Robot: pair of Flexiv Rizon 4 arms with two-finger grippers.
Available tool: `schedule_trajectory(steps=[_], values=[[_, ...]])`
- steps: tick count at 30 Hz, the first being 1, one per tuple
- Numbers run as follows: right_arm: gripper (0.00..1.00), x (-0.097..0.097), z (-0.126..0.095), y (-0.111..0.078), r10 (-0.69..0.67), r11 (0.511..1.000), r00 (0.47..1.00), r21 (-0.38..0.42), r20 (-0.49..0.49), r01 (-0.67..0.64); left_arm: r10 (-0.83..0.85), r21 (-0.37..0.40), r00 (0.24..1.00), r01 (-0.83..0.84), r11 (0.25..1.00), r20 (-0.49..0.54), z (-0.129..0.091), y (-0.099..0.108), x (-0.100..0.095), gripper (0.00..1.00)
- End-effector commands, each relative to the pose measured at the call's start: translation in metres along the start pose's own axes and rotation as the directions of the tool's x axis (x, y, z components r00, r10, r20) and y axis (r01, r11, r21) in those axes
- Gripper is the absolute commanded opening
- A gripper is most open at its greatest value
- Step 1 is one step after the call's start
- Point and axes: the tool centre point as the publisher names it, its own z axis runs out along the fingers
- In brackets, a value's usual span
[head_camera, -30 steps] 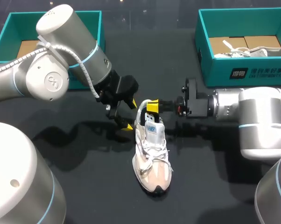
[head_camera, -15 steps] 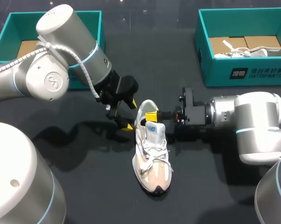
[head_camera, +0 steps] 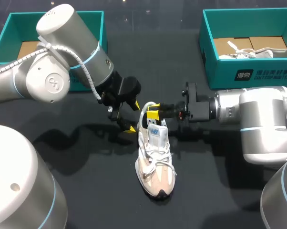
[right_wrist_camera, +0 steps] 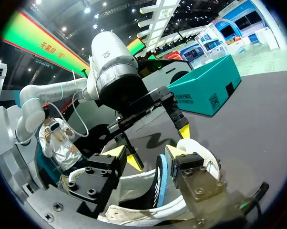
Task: Take the shoe out of the shoebox, open the shoe tongue, remove and reinsert the insole, then place the shoe into the shoebox
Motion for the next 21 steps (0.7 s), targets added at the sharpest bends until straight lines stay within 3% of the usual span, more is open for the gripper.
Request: schedule_trajectory(steps=[1, 12, 21], values=[[0.56, 0.001, -0.005, 0.006, -0.002, 1.000, 1.000, 0.023, 0.015, 0.002, 0.005, 0.007, 1.000, -0.005, 1.000, 0.003, -0.007, 0.004, 0.002, 1.00], [0.56, -0.002, -0.021, 0.014, -0.011, 0.997, 0.996, 0.082, 0.088, 0.004, 0.048, 0.020, 0.999, -0.048, 0.999, -0.006, -0.026, 0.014, 0.004, 1.00], [0.51, -0.008, -0.041, 0.019, 0.028, 0.984, 0.988, 0.168, 0.150, -0.053, 0.101, 0.011, 0.995, -0.101, 0.995, -0.017, -0.054, 0.026, 0.001, 1.00]])
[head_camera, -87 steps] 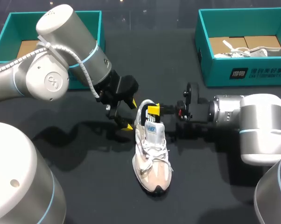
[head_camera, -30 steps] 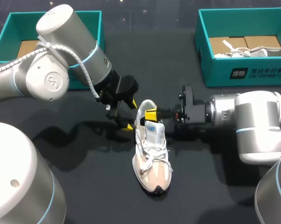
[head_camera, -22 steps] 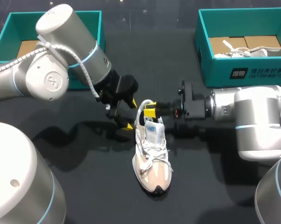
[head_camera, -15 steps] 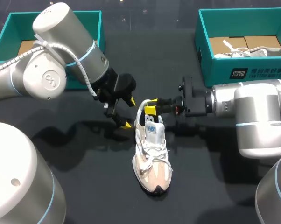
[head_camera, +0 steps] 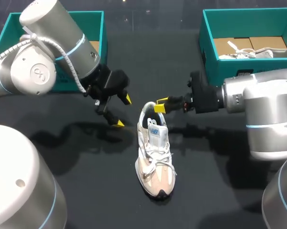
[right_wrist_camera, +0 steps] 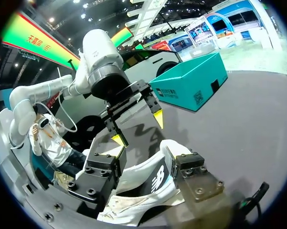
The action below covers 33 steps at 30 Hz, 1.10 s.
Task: Take the shoe out of the shoebox, open the shoe tongue, remove and reinsert the insole, then place the shoe into the shoebox
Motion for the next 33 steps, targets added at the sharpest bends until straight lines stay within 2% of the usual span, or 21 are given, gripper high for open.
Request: schedule_trajectory(steps=[1, 11, 21, 26, 30, 33], values=[[0.50, 0.001, -0.016, 0.005, 0.023, 0.997, 1.000, 0.072, 0.015, -0.024, 0.022, -0.008, 1.000, -0.022, 1.000, -0.008, -0.021, 0.007, 0.004, 1.00], [0.49, -0.009, -0.035, 0.013, 0.111, 0.957, 0.994, 0.266, 0.018, -0.112, 0.097, -0.034, 0.995, -0.098, 0.995, -0.031, -0.054, 0.017, 0.000, 1.00], [0.48, -0.017, -0.051, 0.024, 0.193, 0.861, 0.980, 0.472, 0.041, -0.189, 0.121, -0.066, 0.992, -0.124, 0.990, -0.046, -0.080, 0.029, -0.005, 1.00], [0.47, -0.016, -0.056, 0.027, 0.214, 0.800, 0.972, 0.553, 0.100, -0.233, 0.136, -0.053, 0.988, -0.140, 0.989, -0.071, -0.096, 0.034, -0.007, 1.00], [0.46, -0.011, -0.061, 0.030, 0.199, 0.758, 0.963, 0.595, 0.182, -0.269, 0.155, -0.071, 0.984, -0.161, 0.984, -0.085, -0.107, 0.040, -0.010, 1.00], [0.34, -0.007, -0.063, 0.031, 0.188, 0.734, 0.951, 0.608, 0.248, -0.303, 0.172, -0.077, 0.981, -0.179, 0.981, -0.087, -0.115, 0.045, -0.013, 1.00]])
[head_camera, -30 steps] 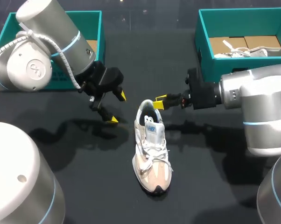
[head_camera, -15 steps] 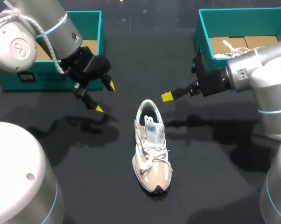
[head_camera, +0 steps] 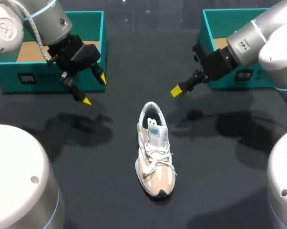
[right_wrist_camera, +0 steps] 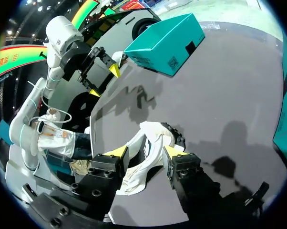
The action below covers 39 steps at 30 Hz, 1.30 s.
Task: Take the shoe out of the shoebox, open the shoe tongue, remove and reinsert the insole, then place the shoe into the shoebox
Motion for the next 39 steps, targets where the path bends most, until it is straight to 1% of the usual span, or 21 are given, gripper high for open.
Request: schedule_trajectory(steps=[1, 3, 4, 10, 12, 14, 15, 27, 28, 30, 32, 33, 35, 36, 37, 38, 39], values=[[0.26, 0.015, -0.008, 0.000, 0.019, 0.973, 0.994, 0.228, 0.110, -0.043, 0.014, -0.004, 1.000, -0.015, 1.000, -0.006, -0.016, 0.007, -0.001, 1.00], [0.04, 0.019, -0.009, -0.001, 0.034, 0.970, 0.989, 0.235, 0.141, -0.067, 0.028, -0.005, 1.000, -0.028, 1.000, -0.006, -0.023, 0.011, -0.002, 1.00], [0.00, 0.021, -0.008, -0.001, 0.045, 0.966, 0.986, 0.244, 0.159, -0.083, 0.033, -0.006, 0.999, -0.033, 0.999, -0.004, -0.027, 0.014, -0.003, 1.00], [0.00, 0.035, -0.002, 0.001, 0.104, 0.952, 0.952, 0.247, 0.286, -0.179, 0.097, -0.015, 0.995, -0.097, 0.995, -0.004, -0.053, 0.030, -0.004, 1.00], [0.00, 0.041, 0.001, 0.002, 0.126, 0.950, 0.943, 0.236, 0.309, -0.204, 0.120, -0.028, 0.992, -0.121, 0.992, -0.025, -0.062, 0.037, -0.004, 1.00], [0.00, 0.048, 0.005, 0.002, 0.162, 0.940, 0.930, 0.233, 0.331, -0.247, 0.120, -0.028, 0.992, -0.121, 0.992, -0.025, -0.062, 0.037, -0.004, 1.00], [0.00, 0.051, 0.006, 0.002, 0.172, 0.944, 0.924, 0.211, 0.342, -0.254, 0.120, -0.028, 0.992, -0.121, 0.992, -0.025, -0.062, 0.037, -0.004, 1.00], [0.00, 0.051, 0.006, 0.002, 0.172, 0.944, 0.924, 0.211, 0.342, -0.254, 0.120, -0.028, 0.992, -0.121, 0.992, -0.025, -0.062, 0.037, -0.004, 1.00], [0.00, 0.051, 0.006, 0.002, 0.172, 0.944, 0.924, 0.211, 0.342, -0.254, 0.144, -0.040, 0.989, -0.145, 0.989, -0.025, -0.064, 0.039, -0.006, 1.00], [0.00, 0.054, 0.020, 0.003, 0.182, 0.946, 0.922, 0.194, 0.342, -0.259, 0.163, -0.034, 0.986, -0.164, 0.986, -0.038, -0.069, 0.046, -0.008, 1.00], [0.00, 0.059, 0.036, 0.003, 0.220, 0.928, 0.871, 0.181, 0.440, -0.325, 0.174, -0.037, 0.983, -0.176, 0.984, -0.052, -0.074, 0.056, -0.011, 1.00], [0.00, 0.062, 0.041, 0.003, 0.209, 0.935, 0.876, 0.174, 0.434, -0.310, 0.182, -0.031, 0.981, -0.184, 0.982, -0.061, -0.077, 0.061, -0.012, 1.00], [0.00, 0.066, 0.055, 0.002, 0.243, 0.918, 0.819, 0.150, 0.520, -0.368, 0.192, -0.030, 0.979, -0.194, 0.980, -0.071, -0.083, 0.072, -0.016, 1.00], [0.00, 0.067, 0.059, 0.001, 0.258, 0.917, 0.802, 0.125, 0.539, -0.378, 0.198, -0.025, 0.977, -0.201, 0.979, -0.076, -0.086, 0.076, -0.016, 1.00], [0.00, 0.068, 0.061, 0.001, 0.277, 0.906, 0.769, 0.109, 0.576, -0.409, 0.199, -0.025, 0.977, -0.201, 0.979, -0.075, -0.088, 0.078, -0.017, 1.00], [0.00, 0.068, 0.066, 0.000, 0.303, 0.886, 0.693, 0.075, 0.654, -0.458, 0.216, -0.020, 0.973, -0.218, 0.976, -0.079, -0.091, 0.082, -0.019, 1.00], [0.00, 0.068, 0.068, -0.001, 0.309, 0.880, 0.675, 0.067, 0.669, -0.470, 0.227, -0.017, 0.970, -0.229, 0.973, -0.084, -0.094, 0.084, -0.021, 1.00]])
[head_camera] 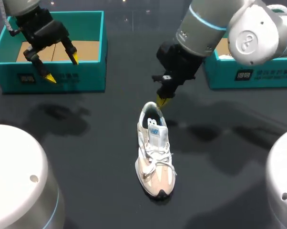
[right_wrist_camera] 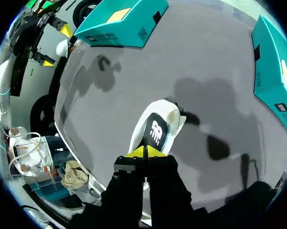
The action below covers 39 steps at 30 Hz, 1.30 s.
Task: Take the shoe out of the shoebox, open the shoe tongue, remove and reinsert the insole, then place the shoe into the shoebox
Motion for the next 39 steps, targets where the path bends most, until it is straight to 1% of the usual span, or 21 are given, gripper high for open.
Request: schedule_trajectory(steps=[1, 2, 13, 16, 18, 20, 23, 24, 25, 26, 38, 39], values=[[0.00, 0.019, 0.019, 0.002, 0.147, 0.989, 0.954, -0.026, 0.260, -0.146, 0.032, 0.019, 0.999, -0.031, 0.999, -0.036, -0.014, 0.017, -0.009, 1.00], [0.00, 0.019, 0.019, 0.002, 0.147, 0.989, 0.954, -0.026, 0.260, -0.146, 0.027, 0.018, 0.999, -0.026, 1.000, -0.029, -0.018, 0.022, -0.011, 1.00], [0.00, 0.019, 0.019, 0.002, 0.147, 0.989, 0.954, -0.026, 0.260, -0.146, 0.040, 0.024, 0.999, -0.040, 0.999, -0.027, -0.017, 0.022, -0.012, 1.00], [0.00, 0.014, 0.027, 0.006, 0.152, 0.988, 0.943, -0.057, 0.296, -0.141, 0.058, 0.019, 0.998, -0.057, 0.998, -0.029, -0.020, 0.024, -0.013, 1.00], [0.00, 0.011, 0.032, 0.006, 0.158, 0.986, 0.938, -0.094, 0.310, -0.136, 0.065, 0.009, 0.997, -0.065, 0.998, -0.027, -0.023, 0.025, -0.014, 1.00], [0.00, 0.006, 0.037, 0.006, 0.174, 0.983, 0.934, -0.113, 0.311, -0.145, 0.074, 0.007, 0.997, -0.074, 0.997, -0.028, -0.025, 0.026, -0.015, 1.00], [0.00, 0.000, 0.046, 0.006, 0.195, 0.977, 0.916, -0.146, 0.350, -0.152, 0.080, 0.005, 0.996, -0.080, 0.997, -0.026, -0.027, 0.028, -0.017, 1.00], [0.00, -0.002, 0.050, 0.006, 0.215, 0.974, 0.896, -0.155, 0.388, -0.166, 0.085, 0.005, 0.996, -0.085, 0.996, -0.030, -0.027, 0.029, -0.018, 1.00], [0.00, -0.005, 0.053, 0.005, 0.261, 0.964, 0.863, -0.170, 0.432, -0.207, 0.091, 0.013, 0.995, -0.091, 0.996, -0.035, -0.028, 0.030, -0.018, 1.00], [0.00, -0.006, 0.054, 0.004, 0.295, 0.953, 0.833, -0.205, 0.468, -0.222, 0.093, 0.026, 0.995, -0.092, 0.995, -0.040, -0.029, 0.031, -0.018, 1.00], [0.00, -0.006, 0.054, 0.004, 0.295, 0.953, 0.833, -0.205, 0.468, -0.222, 0.093, 0.026, 0.995, -0.092, 0.995, -0.040, -0.029, 0.031, -0.018, 1.00], [0.00, -0.008, 0.059, 0.004, 0.306, 0.950, 0.819, -0.215, 0.485, -0.227, 0.093, 0.026, 0.995, -0.092, 0.995, -0.040, -0.029, 0.031, -0.018, 1.00]])
